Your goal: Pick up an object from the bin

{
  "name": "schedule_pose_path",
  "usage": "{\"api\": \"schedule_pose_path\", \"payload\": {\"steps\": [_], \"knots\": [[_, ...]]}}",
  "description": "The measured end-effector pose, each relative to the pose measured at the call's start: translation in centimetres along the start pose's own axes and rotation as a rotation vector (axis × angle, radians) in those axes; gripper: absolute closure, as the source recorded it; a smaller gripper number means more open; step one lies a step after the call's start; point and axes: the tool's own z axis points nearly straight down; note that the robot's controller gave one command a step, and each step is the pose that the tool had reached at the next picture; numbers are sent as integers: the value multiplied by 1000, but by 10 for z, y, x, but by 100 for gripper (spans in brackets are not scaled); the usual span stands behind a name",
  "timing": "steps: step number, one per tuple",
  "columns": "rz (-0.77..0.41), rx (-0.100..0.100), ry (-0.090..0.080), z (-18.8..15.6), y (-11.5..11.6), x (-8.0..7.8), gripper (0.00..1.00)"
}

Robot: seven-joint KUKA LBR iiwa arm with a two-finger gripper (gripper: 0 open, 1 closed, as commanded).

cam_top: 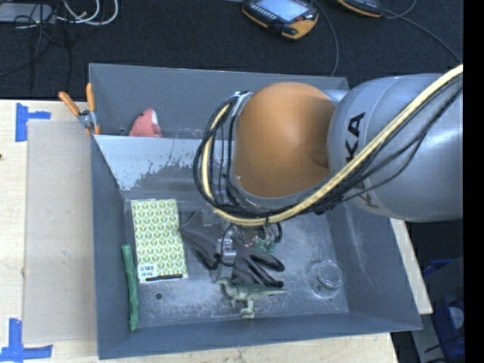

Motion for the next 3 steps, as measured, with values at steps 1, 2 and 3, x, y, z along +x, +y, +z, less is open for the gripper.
{"api": "schedule_pose_path", "payload": {"steps": [1, 2, 3], "knots": [[5, -2, -8, -5, -1, -1, 0], [-15, -2, -11, 39, 18, 8, 0], [39, 0, 4, 57, -5, 28, 0]]}}
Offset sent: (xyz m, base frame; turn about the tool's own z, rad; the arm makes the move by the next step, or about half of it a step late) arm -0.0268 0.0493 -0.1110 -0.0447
